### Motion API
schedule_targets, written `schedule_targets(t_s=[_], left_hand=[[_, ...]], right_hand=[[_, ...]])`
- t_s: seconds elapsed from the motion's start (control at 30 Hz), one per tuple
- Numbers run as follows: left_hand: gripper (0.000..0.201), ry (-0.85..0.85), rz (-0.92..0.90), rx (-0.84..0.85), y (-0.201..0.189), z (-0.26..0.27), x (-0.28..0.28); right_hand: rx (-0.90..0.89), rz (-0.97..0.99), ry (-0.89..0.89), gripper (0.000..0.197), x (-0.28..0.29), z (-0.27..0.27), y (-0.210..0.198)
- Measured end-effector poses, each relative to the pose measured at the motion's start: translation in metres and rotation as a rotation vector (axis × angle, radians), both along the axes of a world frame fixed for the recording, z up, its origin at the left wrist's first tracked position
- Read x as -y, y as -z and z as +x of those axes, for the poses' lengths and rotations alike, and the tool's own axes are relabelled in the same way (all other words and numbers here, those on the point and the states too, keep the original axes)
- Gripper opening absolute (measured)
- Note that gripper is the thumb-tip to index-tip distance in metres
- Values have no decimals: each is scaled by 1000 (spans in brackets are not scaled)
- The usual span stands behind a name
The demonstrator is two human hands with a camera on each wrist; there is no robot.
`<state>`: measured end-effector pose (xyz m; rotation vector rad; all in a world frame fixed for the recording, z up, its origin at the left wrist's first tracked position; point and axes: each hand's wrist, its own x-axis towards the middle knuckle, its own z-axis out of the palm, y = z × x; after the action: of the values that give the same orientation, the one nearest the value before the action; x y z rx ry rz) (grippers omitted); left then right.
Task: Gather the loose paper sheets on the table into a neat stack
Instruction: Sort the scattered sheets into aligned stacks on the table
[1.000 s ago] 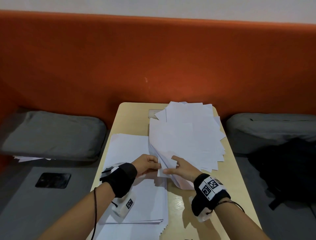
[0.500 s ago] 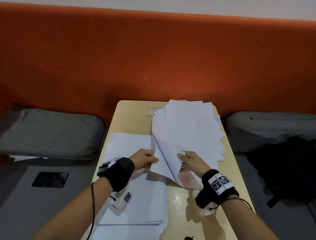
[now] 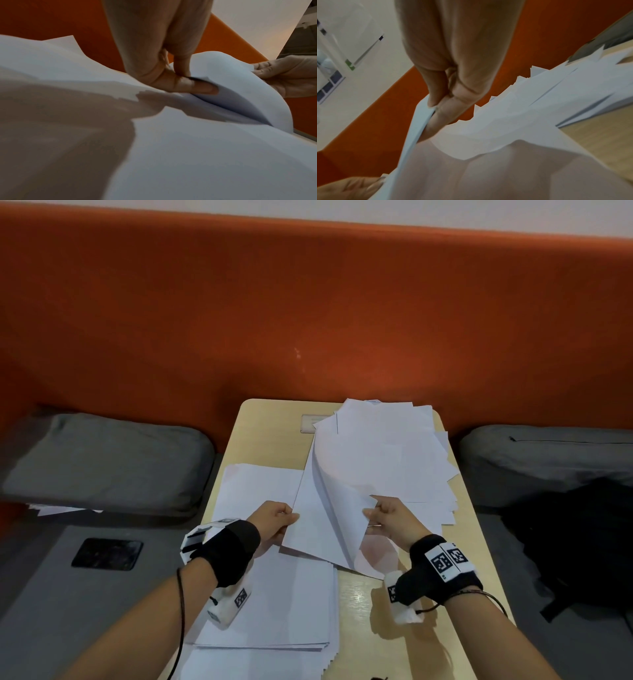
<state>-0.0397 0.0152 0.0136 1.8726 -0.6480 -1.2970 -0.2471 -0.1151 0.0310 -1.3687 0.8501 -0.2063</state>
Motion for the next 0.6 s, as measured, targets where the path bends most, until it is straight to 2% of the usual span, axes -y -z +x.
schedule_targets(t_s=[0.07,0.2,0.27,0.33,0.4,0.47,0.5,0.57,0.6], left_hand=[[32,-14,-14,0,0,-2,1],[22,-40,-50,-107,-4,-2,2],[23,-45,-25,-89,-5,-3,5],[33,-95,12,-84,-6,-5,10],[46,-153,29,-151,-5,-6,13],[47,-136,67,-224,-5,-6,15],[40,-103,79,-204,-3,-6,17],[22,28,85,-58,-5,-8,20],[28,88,77,27,-5,-8,22]], right_hand=[[6,-13,-13,24,-2,2,-3],[-27,-66,0,37,-8,11,-4],[-53,-95,-15,41,-14,19,1],[-132,-183,-169,38,-22,27,8],[-239,-264,-413,28,-32,32,11],[-321,-325,-613,36,-37,33,16],[-338,-324,-681,37,-38,32,18],[-348,-287,-717,38,-37,28,23],[-339,-273,-659,36,-36,26,24]])
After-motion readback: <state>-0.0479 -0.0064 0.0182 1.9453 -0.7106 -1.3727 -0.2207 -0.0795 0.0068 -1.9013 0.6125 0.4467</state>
